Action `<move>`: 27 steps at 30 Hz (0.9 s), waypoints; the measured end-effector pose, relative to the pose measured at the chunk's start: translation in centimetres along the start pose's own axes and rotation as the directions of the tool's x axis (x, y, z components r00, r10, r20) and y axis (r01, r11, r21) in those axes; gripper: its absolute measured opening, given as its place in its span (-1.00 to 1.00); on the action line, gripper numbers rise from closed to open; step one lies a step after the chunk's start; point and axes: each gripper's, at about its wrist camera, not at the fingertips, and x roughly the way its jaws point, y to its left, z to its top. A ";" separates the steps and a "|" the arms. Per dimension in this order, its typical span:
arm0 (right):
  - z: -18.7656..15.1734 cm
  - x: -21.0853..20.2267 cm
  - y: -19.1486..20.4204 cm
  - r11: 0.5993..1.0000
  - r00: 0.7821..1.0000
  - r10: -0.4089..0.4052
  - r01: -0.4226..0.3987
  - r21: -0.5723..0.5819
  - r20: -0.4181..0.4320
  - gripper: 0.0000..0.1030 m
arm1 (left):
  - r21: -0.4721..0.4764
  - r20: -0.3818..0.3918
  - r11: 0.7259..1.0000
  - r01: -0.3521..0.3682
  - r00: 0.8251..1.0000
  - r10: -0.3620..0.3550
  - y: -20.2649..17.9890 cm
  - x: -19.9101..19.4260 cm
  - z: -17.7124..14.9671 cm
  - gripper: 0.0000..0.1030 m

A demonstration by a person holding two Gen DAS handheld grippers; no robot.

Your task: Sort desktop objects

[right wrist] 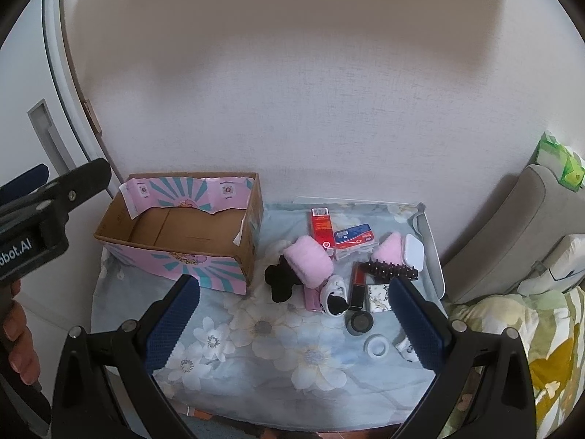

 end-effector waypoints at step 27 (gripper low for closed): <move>0.2 0.3 -0.2 1.000 1.000 0.005 -0.005 -0.005 0.005 0.99 | 0.017 -0.024 1.000 0.005 1.000 -0.005 -0.3 0.9 0.0 0.99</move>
